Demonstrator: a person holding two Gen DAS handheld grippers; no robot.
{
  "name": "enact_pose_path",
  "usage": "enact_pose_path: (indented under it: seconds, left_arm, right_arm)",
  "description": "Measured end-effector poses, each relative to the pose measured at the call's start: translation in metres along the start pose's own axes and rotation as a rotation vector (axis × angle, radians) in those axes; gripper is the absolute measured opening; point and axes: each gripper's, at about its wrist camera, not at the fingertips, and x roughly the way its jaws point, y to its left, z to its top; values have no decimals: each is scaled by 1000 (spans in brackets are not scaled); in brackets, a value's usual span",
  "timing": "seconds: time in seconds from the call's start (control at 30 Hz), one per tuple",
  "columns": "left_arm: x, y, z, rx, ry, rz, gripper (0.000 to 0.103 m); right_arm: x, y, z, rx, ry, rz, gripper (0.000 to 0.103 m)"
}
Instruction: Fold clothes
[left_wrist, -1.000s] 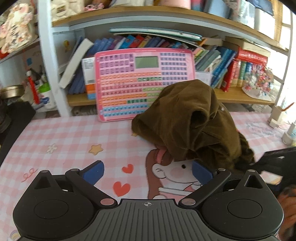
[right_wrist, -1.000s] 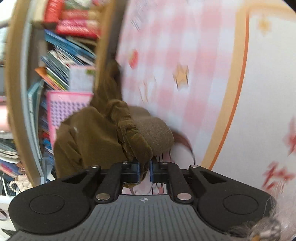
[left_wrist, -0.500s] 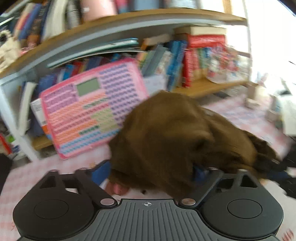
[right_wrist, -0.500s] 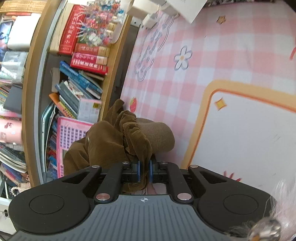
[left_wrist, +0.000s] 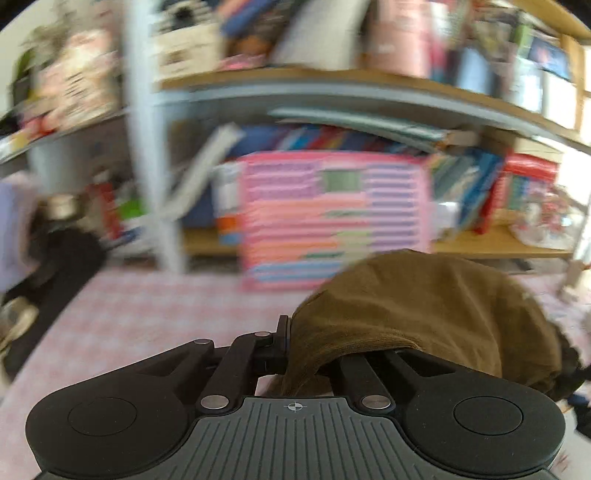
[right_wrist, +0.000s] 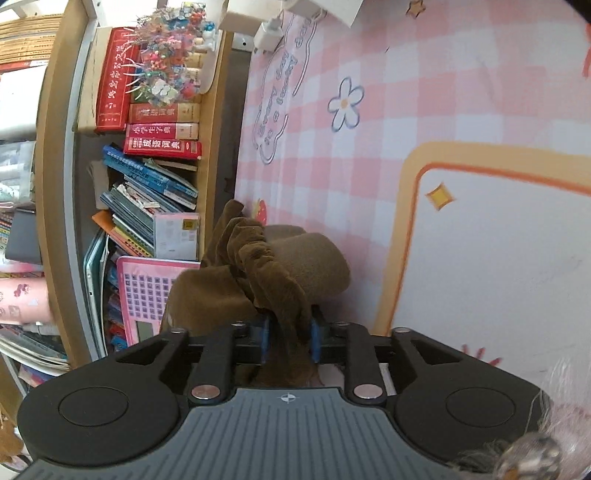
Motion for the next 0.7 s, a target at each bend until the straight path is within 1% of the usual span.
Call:
enact_pose_path:
  seconds: [0.03, 0.1, 0.2, 0.27, 0.3, 0.33, 0.37, 0.4, 0.43, 0.47, 0.5, 0.53, 0.57, 0.6, 0.63, 0.67, 0.7]
  left_arm:
    - [-5, 10, -8, -5, 19, 26, 1]
    - [-14, 25, -24, -14, 61, 67, 1]
    - [-23, 40, -43, -27, 104, 114, 1]
    - [-27, 49, -55, -39, 130, 146, 1]
    - [-27, 53, -59, -42, 144, 153, 1]
    - [-27, 57, -62, -42, 160, 157, 1]
    - [-27, 61, -65, -42, 176, 160, 2]
    - [-26, 63, -68, -36, 199, 154, 11]
    - [-25, 64, -71, -27, 225, 143, 13]
    - [-25, 64, -74, -21, 239, 123, 20]
    - [-26, 63, -78, -16, 248, 99, 31]
    - [-27, 62, -81, -11, 257, 75, 38]
    - [-28, 62, -84, -6, 266, 51, 48]
    - [-29, 61, -88, -1, 275, 27, 55]
    - [-30, 60, -91, 4, 284, 3, 60]
    - [-31, 59, -93, 7, 287, -28, 64]
    - [-32, 58, -95, 8, 288, -62, 63]
  right_arm:
    - [4, -1, -2, 16, 21, 2, 44]
    - [11, -3, -8, 50, 61, 3, 49]
    - [21, -10, -19, 105, 107, -8, 49]
    - [23, -15, -21, 127, 95, -22, 43]
    - [24, -16, -21, 134, 88, -23, 31]
    - [23, -17, -20, 135, 78, -14, 16]
    - [22, -17, -19, 132, 69, 0, 12]
    - [19, -15, -18, 118, 61, 22, 10]
    - [16, -10, -16, 97, 48, 36, 9]
    - [13, -3, -13, 70, 31, 48, 9]
    - [9, 5, -8, 43, 10, 62, 8]
    - [4, 18, -3, 8, -13, 83, 8]
    - [-2, 35, 5, -42, -40, 115, 8]
    - [-8, 53, 12, -92, -68, 147, 8]
    - [-14, 74, 19, -154, -99, 181, 8]
    - [-23, 101, 23, -242, -137, 219, 8]
    - [-33, 131, 24, -338, -181, 266, 8]
